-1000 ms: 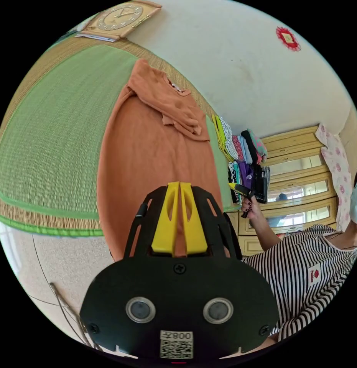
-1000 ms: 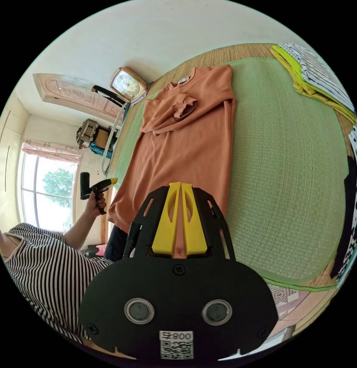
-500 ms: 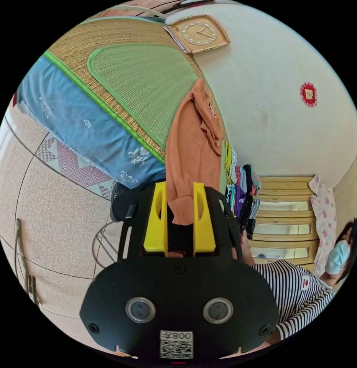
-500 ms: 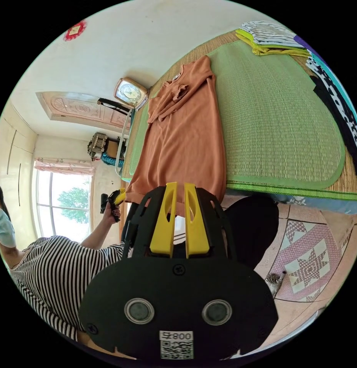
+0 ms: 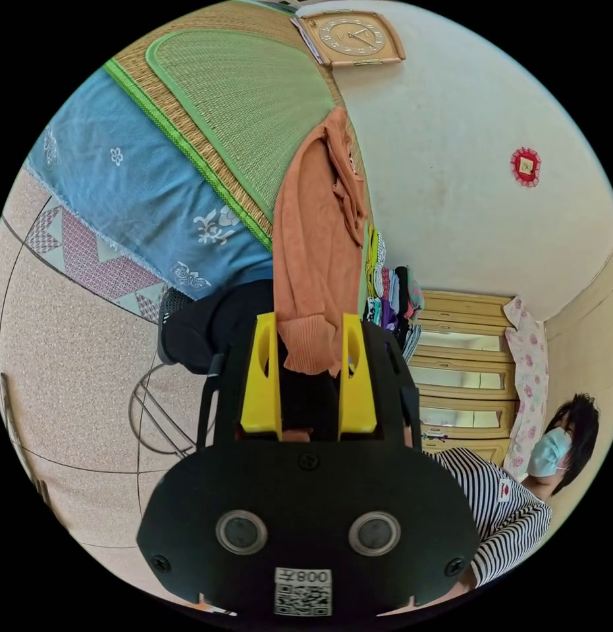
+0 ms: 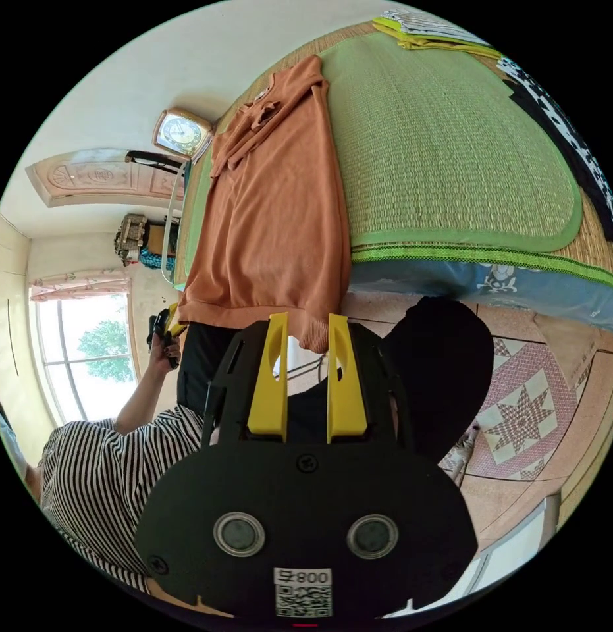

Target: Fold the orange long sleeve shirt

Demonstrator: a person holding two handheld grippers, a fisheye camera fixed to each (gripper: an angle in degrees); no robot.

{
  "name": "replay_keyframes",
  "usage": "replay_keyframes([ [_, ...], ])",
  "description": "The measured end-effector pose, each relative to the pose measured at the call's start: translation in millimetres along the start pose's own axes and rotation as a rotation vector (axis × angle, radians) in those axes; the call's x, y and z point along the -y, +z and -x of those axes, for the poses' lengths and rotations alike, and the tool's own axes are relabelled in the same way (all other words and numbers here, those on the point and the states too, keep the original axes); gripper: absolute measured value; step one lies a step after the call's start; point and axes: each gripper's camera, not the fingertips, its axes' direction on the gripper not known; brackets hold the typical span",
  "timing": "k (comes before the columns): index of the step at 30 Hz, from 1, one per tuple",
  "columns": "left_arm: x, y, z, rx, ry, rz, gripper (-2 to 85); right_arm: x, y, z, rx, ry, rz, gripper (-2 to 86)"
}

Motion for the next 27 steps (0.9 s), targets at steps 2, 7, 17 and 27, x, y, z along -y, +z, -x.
replay_keyframes([
  [2,-3.3,-0.6,6.6,0.004,-0.001,0.003,13.9,5.0,6.5,1.9,-0.048,0.014,0.032,10.4],
  [7,-10.5,0.5,19.6,0.020,-0.009,0.020,14.0,20.5,26.2,0.3,-0.088,0.035,0.110,10.9],
  [17,-28.8,-0.4,45.7,0.037,-0.039,0.033,9.9,32.8,39.1,-16.6,-0.017,0.089,0.177,8.1],
  [27,-43.6,-12.5,44.2,-0.041,0.031,0.012,7.6,5.2,-6.6,-8.0,0.185,-0.033,0.121,6.2],
])
